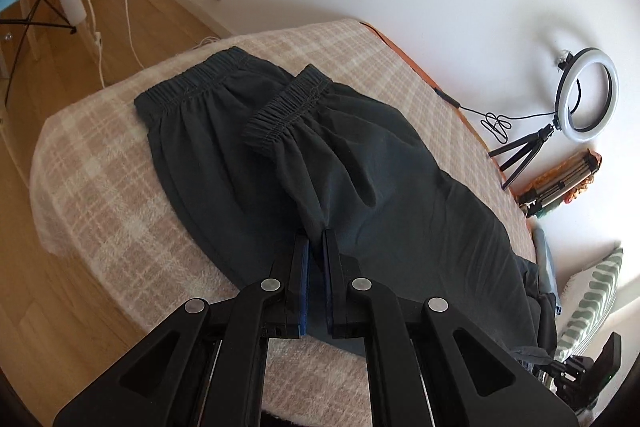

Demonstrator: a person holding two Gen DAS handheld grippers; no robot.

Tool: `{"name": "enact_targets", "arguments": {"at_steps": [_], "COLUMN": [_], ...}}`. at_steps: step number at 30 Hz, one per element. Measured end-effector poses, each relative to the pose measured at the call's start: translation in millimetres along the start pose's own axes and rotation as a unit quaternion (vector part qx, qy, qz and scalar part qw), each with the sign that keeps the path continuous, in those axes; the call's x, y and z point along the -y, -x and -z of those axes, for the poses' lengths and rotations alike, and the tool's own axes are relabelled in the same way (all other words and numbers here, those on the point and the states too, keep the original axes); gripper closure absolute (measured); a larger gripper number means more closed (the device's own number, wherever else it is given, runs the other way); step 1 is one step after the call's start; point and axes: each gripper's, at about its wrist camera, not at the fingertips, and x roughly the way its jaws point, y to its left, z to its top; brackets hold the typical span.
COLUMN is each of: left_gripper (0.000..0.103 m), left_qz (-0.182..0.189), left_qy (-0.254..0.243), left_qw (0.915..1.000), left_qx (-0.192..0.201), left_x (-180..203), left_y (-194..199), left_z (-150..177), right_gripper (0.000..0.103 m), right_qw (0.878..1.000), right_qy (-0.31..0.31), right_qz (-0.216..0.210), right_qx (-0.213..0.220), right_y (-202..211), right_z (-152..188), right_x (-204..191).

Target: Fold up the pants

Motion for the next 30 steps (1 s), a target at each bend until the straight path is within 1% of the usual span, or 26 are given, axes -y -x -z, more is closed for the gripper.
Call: {"name": "enact_targets", "arguments": {"at_steps": [2, 4, 5, 6, 7, 8, 9, 10, 11, 12, 14, 17, 20, 24, 26, 30], "left_gripper": [0.098, 0.098, 0.096, 0.091, 0.087, 0.074, 0.065, 0.06, 0.049, 0.047, 0.047, 0.047, 0.047, 0.047, 0.047, 0.047], "left_qz": [0.004, 0.007, 0.008, 0.013, 0.011, 0.001, 0.0, 0.001, -0.004, -0.007, -0.011, -0.017, -0.021, -0.022, -0.022, -0.028], "left_qy": [-0.006, -0.006, -0.006, -0.008, -0.01, -0.014, -0.018, -0.021, -0.019, -0.012, 0.0, 0.015, 0.023, 0.028, 0.032, 0.022], "left_qw": [1.0, 0.9998, 0.9998, 0.9998, 0.9999, 0.9999, 0.9996, 0.9991, 0.9989, 0.9987, 0.999, 0.9991, 0.9991, 0.9987, 0.9985, 0.9984], "left_qx": [-0.005, -0.015, -0.015, -0.01, -0.001, 0.01, 0.023, 0.036, 0.044, 0.048, 0.044, 0.035, 0.03, 0.035, 0.039, 0.045], "left_x": [-2.3, -3.7, -4.7, -4.1, -3.2, -1.5, -0.2, 0.4, 0.6, -0.5, -4.1, -10.8, -14.4, -19.2, -19.1, -14.4], "left_y": [-0.4, -0.3, 1.8, 5.0, 9.3, 14.0, 18.9, 22.8, 24.2, 23.6, 17.2, 5.5, -4.4, -9.1, -9.9, -12.0], "left_z": [5.7, 8.3, 8.1, 6.5, 4.9, 3.0, 1.0, -1.3, -4.7, -7.9, -13.6, -16.8, -16.1, -14.6, -15.0, -17.2], "right_gripper": [0.103, 0.097, 0.092, 0.079, 0.072, 0.068, 0.066, 0.066, 0.062, 0.055, 0.05, 0.049, 0.048, 0.047, 0.043, 0.041], "right_qw": [1.0, 0.999, 0.998, 0.998, 0.998, 0.999, 0.999, 1.0, 1.0, 1.0, 0.999, 0.998, 0.996, 0.993, 0.991, 0.989], "right_qy": [0.003, 0.007, 0.002, -0.002, -0.007, -0.011, -0.011, -0.009, -0.009, -0.008, -0.006, -0.001, 0.011, 0.017, 0.022, 0.053], "right_qz": [0.002, -0.006, -0.003, -0.006, -0.014, -0.015, -0.015, -0.018, -0.02, -0.019, -0.015, -0.028, -0.041, -0.077, -0.1, -0.116], "right_qx": [-0.021, -0.05, -0.06, -0.062, -0.058, -0.045, -0.03, -0.018, -0.007, 0.005, 0.031, 0.06, 0.079, 0.087, 0.088, 0.08], "right_y": [-6.4, -13.0, -13.5, -11.1, -6.1, 0.5, 8.2, 14.7, 19.6, 23.5, 27.1, 20.5, 2.1, -30.3, -47.1, -85.6], "right_z": [7.6, 10.9, 9.6, 6.4, 1.4, -4.7, -12.4, -21.1, -30.7, -41.4, -64.3, -102.5, -139.3, -186.3, -211.1, -263.5], "right_x": [-4.1, -7.3, -7.2, -7.1, -6.7, -7.0, -7.4, -7.8, -8.5, -8.9, -9.1, -12.7, -22.4, -36.0, -42.8, -64.9]}}
